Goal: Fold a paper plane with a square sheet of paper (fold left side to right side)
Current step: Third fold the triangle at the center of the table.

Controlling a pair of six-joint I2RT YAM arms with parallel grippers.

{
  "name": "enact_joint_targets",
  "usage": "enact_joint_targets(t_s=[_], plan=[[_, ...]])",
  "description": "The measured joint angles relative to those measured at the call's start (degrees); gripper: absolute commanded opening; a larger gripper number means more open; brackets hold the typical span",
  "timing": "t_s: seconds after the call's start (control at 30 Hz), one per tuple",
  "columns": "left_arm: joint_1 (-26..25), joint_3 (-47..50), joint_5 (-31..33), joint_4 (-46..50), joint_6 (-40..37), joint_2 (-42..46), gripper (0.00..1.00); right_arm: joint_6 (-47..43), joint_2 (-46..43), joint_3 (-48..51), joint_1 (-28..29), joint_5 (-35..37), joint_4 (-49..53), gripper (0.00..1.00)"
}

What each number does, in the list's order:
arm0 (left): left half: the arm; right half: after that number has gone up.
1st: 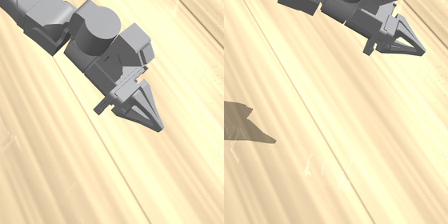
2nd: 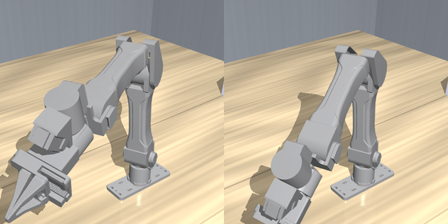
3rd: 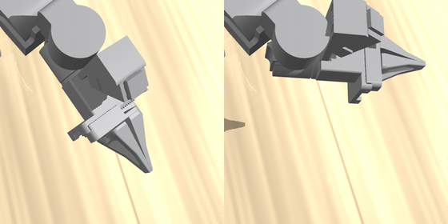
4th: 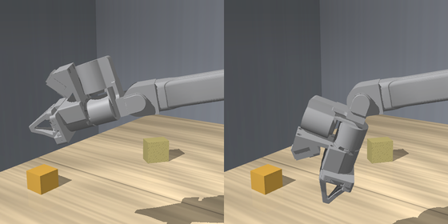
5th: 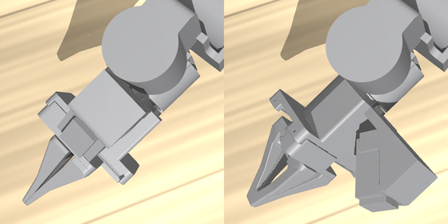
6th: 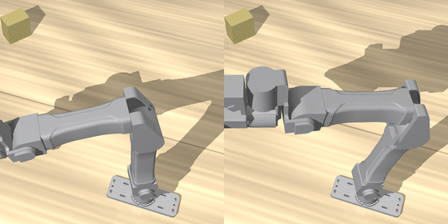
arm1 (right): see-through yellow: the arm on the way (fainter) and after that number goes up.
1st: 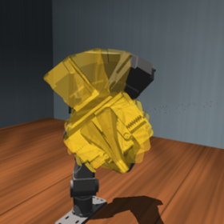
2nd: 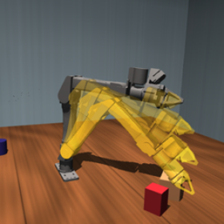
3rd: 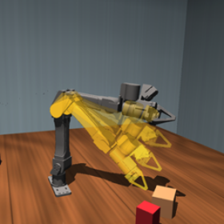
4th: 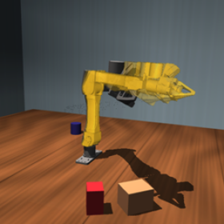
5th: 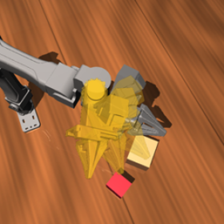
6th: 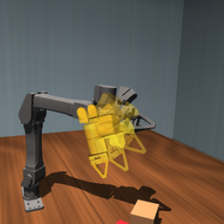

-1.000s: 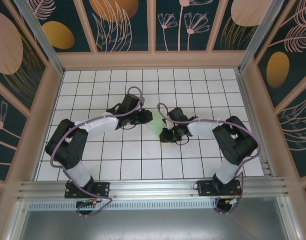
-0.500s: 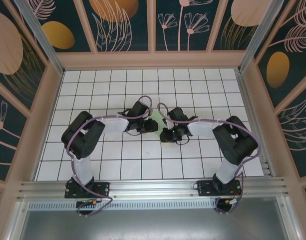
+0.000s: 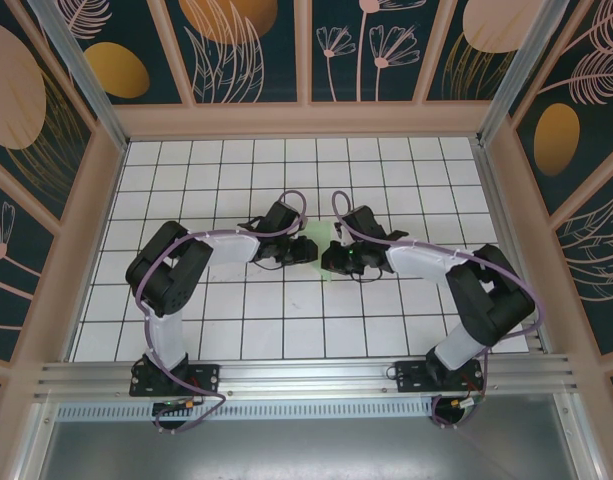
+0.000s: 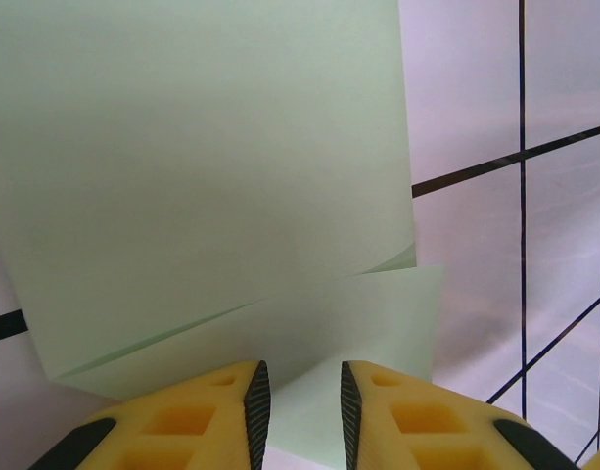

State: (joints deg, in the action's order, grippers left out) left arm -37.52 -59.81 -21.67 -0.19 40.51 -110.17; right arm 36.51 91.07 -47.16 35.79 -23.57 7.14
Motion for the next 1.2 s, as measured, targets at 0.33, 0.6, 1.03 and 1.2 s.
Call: enact_joint_targets(t_s=[0.33, 0.6, 1.03, 1.2], plan=[[0.0, 0.0, 0.0, 0.0, 0.0, 0.0, 0.29, 5.1, 5.7, 0.0, 0.9, -0.4, -2.7, 0.08], [0.0, 0.0, 0.0, 0.0, 0.0, 0.0, 0.29, 6.0, 6.7, 0.0, 1.4, -0.5, -4.1, 0.08], [0.0, 0.0, 0.1, 0.0, 0.0, -0.2, 0.29, 5.4, 8.1, 0.1, 1.4, 0.1, -3.7, 0.09], [0.0, 0.0, 0.0, 0.0, 0.0, -0.3, 0.28, 5.9, 4.8, 4.3, 1.4, 0.1, -4.9, 0.09]])
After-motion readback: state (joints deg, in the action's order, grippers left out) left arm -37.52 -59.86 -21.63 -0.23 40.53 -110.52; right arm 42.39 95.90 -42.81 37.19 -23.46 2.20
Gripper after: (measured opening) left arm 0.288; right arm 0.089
